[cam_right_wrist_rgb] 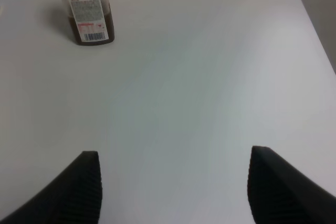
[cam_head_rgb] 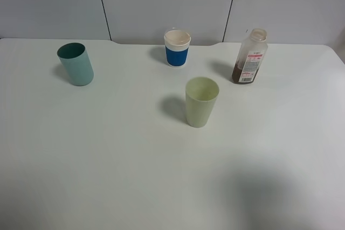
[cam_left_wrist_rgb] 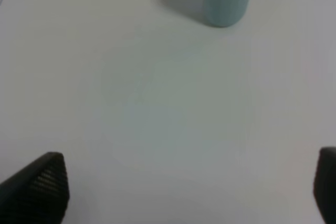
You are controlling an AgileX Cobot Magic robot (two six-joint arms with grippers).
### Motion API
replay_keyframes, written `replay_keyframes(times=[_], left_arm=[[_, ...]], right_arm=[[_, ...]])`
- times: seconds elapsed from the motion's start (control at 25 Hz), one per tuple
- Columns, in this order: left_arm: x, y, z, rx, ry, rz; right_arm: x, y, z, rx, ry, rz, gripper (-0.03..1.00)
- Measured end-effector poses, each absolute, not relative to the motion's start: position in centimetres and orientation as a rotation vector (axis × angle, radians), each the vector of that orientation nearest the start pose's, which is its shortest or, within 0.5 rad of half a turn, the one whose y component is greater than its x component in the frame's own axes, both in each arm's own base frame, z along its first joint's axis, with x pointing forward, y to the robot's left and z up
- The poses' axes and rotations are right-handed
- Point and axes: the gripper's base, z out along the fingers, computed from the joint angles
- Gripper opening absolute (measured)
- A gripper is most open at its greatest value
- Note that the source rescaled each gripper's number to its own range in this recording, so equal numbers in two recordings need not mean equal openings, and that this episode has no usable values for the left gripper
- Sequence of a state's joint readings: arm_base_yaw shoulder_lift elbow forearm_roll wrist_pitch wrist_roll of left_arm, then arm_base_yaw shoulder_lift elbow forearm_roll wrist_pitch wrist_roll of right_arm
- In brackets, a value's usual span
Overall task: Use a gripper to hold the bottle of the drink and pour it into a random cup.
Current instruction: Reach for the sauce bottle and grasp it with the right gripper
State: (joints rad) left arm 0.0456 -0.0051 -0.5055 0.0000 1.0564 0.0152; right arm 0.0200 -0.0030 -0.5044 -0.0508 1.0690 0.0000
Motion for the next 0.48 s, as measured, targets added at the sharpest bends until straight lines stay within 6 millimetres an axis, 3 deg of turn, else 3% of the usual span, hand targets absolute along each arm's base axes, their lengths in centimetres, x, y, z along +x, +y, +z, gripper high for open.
replay_keyframes(times=[0.48], left_arm=[[-0.61, -0.03, 27.91, -0.031, 2.029, 0.038]], right_arm=[[-0.62, -0.42, 27.79, -0.018, 2.044, -0.048, 0.42]])
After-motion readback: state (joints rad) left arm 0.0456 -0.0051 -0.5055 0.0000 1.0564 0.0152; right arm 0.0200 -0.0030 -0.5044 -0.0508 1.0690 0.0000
